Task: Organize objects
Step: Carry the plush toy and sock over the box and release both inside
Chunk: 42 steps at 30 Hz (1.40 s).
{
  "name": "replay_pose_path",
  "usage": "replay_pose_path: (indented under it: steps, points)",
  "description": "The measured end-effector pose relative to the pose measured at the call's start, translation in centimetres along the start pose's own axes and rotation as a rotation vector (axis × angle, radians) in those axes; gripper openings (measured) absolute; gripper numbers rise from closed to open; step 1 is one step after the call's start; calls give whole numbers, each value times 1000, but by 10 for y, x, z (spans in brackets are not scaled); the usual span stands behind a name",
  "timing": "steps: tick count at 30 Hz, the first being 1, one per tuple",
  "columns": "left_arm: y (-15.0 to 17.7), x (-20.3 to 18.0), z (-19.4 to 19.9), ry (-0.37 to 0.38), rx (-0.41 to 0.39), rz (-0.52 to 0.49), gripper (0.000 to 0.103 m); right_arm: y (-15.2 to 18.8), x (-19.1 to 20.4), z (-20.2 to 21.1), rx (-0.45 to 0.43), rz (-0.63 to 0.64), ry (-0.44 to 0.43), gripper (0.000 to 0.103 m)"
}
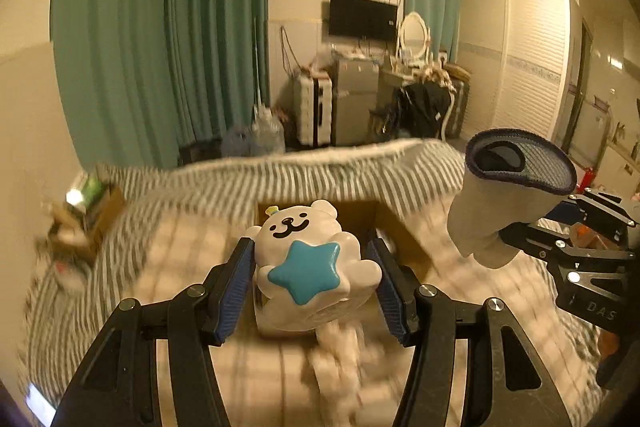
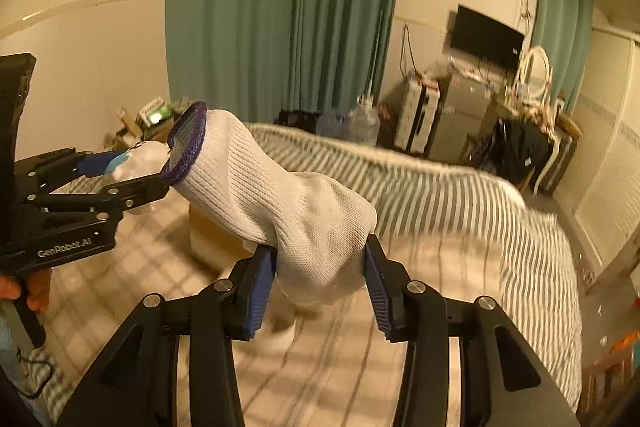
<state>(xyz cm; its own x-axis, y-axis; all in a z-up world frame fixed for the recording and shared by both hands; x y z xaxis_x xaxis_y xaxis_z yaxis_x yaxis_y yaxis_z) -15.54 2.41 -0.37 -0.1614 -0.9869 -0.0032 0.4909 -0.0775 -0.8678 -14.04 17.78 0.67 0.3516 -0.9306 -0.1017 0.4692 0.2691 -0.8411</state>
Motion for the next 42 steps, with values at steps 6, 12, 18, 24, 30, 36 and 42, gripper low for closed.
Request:
replay_pose_path:
  steps: [6,12,18,24,30,36,42]
  points:
    - [-51,10,-41,-17,-26,4,59,-68,-17,-36,-40,-11,-26,40]
    - [-51,22,-98,-20,17,35,59,-87,-23,-111,23,-11,-35,38]
    - [-3,32,-159,-15,132,33,59,-41,-14,-186,162,-26,-66,35]
    - [23,36,-186,-18,181,11,59,-3,-16,-226,237,-46,-81,34]
    - [26,29,-182,-3,173,-15,62,0,-26,-219,205,-102,-113,52]
    - [8,20,-141,-38,103,-62,95,-27,-39,-168,126,-132,-99,72]
    - [2,23,-82,-51,70,-54,99,-43,-45,-94,71,-109,-9,78]
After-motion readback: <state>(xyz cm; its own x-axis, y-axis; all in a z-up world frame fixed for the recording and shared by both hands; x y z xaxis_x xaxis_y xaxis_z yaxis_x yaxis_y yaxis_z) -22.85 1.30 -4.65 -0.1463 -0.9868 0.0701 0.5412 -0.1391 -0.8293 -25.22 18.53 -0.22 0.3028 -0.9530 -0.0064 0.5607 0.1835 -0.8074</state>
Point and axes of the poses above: each gripper's, at about its wrist camera, not at the fingertips, and z roughly against the way its jaws point, x to its left, y to its underside, the point moved 6 cm from there along -z, roughly the way its jaws point, and after that the axes turned 3 degrees about -x, right-handed, at the moved point
